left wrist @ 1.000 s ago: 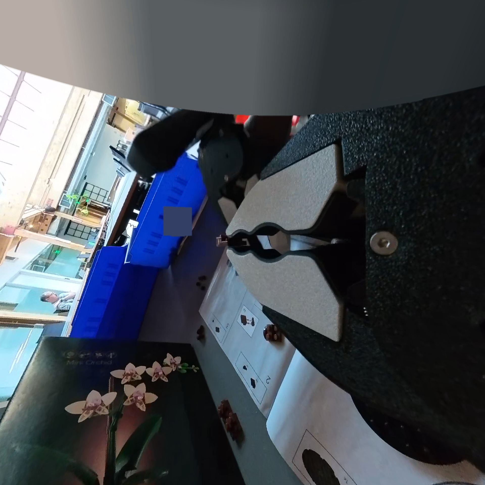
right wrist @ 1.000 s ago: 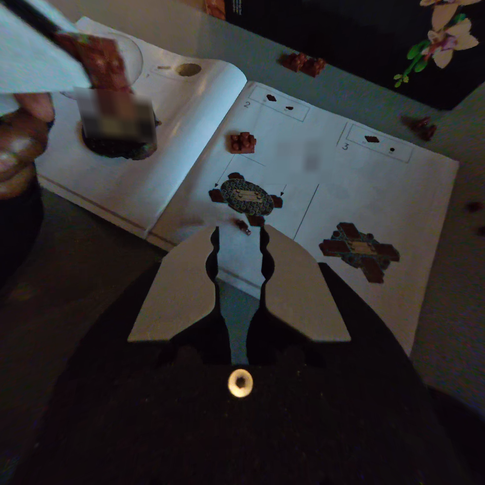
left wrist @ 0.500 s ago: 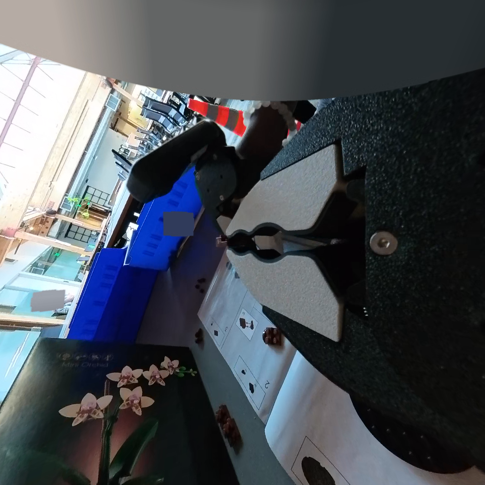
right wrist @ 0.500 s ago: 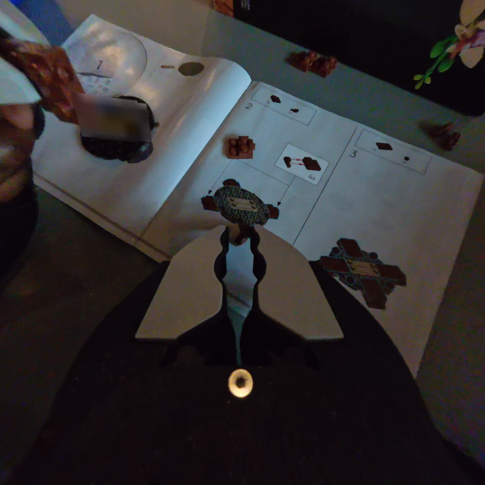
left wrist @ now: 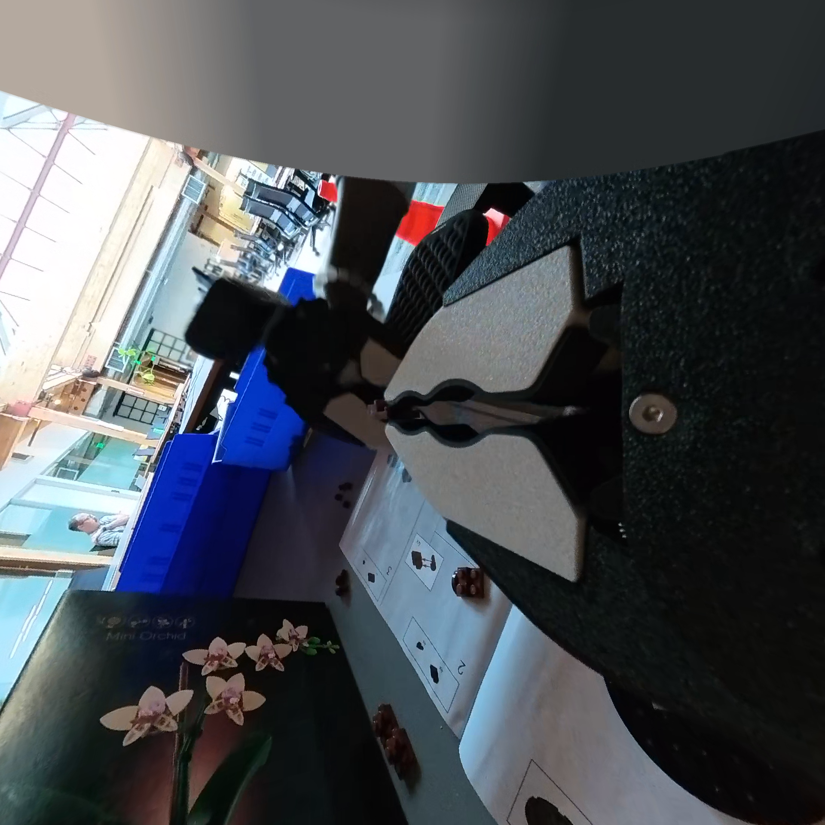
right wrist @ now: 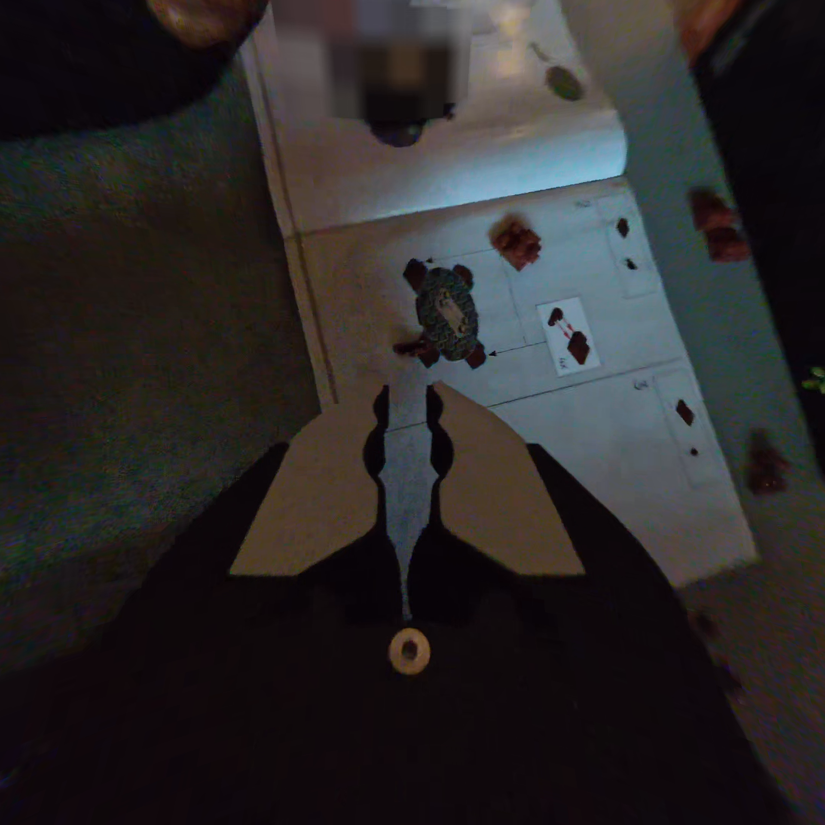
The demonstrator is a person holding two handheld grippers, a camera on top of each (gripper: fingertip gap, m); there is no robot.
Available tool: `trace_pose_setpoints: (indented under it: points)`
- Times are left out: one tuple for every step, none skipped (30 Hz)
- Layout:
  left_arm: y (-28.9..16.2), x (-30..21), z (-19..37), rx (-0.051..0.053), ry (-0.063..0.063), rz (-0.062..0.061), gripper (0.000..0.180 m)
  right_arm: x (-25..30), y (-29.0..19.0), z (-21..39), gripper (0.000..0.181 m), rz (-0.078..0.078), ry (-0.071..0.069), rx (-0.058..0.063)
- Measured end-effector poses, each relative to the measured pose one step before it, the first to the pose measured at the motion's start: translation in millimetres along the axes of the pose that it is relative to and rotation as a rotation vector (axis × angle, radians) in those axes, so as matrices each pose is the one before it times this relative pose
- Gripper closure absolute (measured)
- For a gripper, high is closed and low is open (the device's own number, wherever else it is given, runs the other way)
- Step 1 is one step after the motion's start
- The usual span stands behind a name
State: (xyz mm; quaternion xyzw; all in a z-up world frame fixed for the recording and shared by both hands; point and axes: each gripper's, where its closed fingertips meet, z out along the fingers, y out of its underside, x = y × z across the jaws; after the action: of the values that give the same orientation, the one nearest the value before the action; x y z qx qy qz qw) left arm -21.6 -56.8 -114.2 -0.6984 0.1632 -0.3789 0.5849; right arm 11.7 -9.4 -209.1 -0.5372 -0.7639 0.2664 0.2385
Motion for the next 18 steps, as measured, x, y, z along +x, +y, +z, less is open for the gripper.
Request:
trace_pose_setpoints:
  points:
    - [0.54,-0.15,0.26,-0.0015,-0.0007,0.0021,0.176,0.19,0.65,3.59,0.169,-0.0425,-0.0133,0.0060]
    - [0.09,-0.55,0.25,0.0005,-0.0027,0.0010,0.177,0.28,-2.54,3.57,0.172,-0.0385,-0.0018,0.0228]
    - [-0.41,-0.35,0.22,0.0022,-0.0026,-0.0002,0.177,0.06,-0.09,4.51,0.174,-0.0188,-0.0034,0.0048]
    - [-0.55,-0.81,0.27,0.0029,-0.0028,-0.0004,0.177,0.01,-2.90,2.07,0.175,0.0053,-0.0121,0.0239]
    - [-0.47,-0.61,-1.00,0.0039,-0.0030,-0.0011,0.177,2.80,-0.62,1.29,0.175,0.0180,0.0027,0.0063]
    - [-0.43,-0.66,-0.57,0.0048,-0.0008,-0.0026,0.177,1.81,0.93,1.20,0.175,0.0091,0.0001,-0.0057]
    - [-0.43,-0.02,-0.55,0.0041,0.0012,-0.0022,0.177,0.32,-2.40,0.46,0.175,-0.0073,-0.0017,0.0133]
    - [-0.42,-0.62,0.23,0.0041,-0.0006,-0.0003,0.177,0.93,-5.82,0.64,0.175,-0.0103,0.0086,0.0264]
    - [-0.43,-0.74,-0.10,0.0035,-0.0031,0.0014,0.176,-1.47,-6.69,0.69,0.175,-0.0087,-0.0083,0.0245]
    - [-0.29,-0.61,-0.06,0.0011,-0.0028,0.0020,0.177,-2.28,-5.28,1.98,0.175,-0.0070,-0.0150,0.0100]
    - [-0.22,-0.07,-0.04,-0.0005,-0.0010,0.0007,0.177,-1.10,-1.34,3.47,0.175,-0.0082,-0.0083,-0.0152]
    - [0.09,0.03,0.23,-0.0007,0.0001,-0.0002,0.177,-1.33,-0.46,3.78,0.175,-0.0148,-0.0049,-0.0193]
    - [0.15,-0.14,0.14,-0.0010,-0.0010,0.0011,0.177,-1.31,-1.85,2.56,0.175,-0.0186,0.0001,-0.0080]
    - [0.24,-0.08,-0.09,-0.0002,-0.0018,0.0020,0.177,-0.23,-2.11,-1.05,0.174,-0.0202,0.0101,-0.0025]
    - [0.11,-0.03,-0.09,-0.0003,-0.0007,0.0019,0.177,2.92,-0.97,-5.43,0.174,-0.0095,0.0221,0.0021]
    - [0.19,-0.11,0.15,-0.0009,0.0007,0.0014,0.176,2.97,0.59,-6.49,0.175,0.0060,0.0115,0.0037]
    - [0.15,0.19,-0.19,-0.0017,0.0011,0.0007,0.176,3.20,3.46,-6.29,0.176,0.0167,0.0093,-0.0045]
    - [0.41,0.11,0.17,-0.0035,0.0021,0.0005,0.177,0.61,6.04,-4.19,0.177,0.0103,-0.0036,-0.0144]
